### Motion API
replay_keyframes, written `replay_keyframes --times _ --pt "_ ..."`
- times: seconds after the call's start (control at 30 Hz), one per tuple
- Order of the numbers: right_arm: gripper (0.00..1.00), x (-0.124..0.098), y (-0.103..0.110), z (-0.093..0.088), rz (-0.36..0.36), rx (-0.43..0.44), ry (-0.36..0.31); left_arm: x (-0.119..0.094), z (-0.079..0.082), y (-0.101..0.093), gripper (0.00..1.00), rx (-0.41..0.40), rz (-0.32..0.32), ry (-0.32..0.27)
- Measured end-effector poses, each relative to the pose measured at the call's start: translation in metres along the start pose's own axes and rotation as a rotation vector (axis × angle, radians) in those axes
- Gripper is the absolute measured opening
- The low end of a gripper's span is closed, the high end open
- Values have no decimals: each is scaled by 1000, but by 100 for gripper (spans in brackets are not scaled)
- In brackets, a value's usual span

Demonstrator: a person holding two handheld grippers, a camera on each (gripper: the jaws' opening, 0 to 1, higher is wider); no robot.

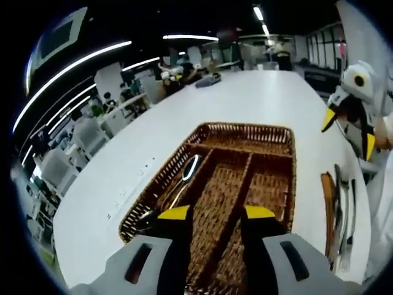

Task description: Arrange the knives, forks, and spoons in their matching storage slots by inserting each utensil handle-first until every utensil is classified and aligned in the correct compartment

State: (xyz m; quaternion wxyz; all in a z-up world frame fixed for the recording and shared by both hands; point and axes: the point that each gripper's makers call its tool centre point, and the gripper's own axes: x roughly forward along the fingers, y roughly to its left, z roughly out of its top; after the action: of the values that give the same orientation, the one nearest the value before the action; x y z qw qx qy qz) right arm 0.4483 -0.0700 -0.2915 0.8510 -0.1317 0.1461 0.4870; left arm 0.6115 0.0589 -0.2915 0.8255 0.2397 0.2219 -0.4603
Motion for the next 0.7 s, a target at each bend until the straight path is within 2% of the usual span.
replay_keyframes --times 0.3,0.43,0.7 --pt "62 0 8 -1 -1 -11 5 -20 -2 -25 36 -29 8 -74" --pt "62 0 9 -3 0 -16 12 -27 -5 -35 42 -42 17 -104" --pt "62 1 13 -6 5 -24 21 -40 -14 -56 46 -84 31 -169"
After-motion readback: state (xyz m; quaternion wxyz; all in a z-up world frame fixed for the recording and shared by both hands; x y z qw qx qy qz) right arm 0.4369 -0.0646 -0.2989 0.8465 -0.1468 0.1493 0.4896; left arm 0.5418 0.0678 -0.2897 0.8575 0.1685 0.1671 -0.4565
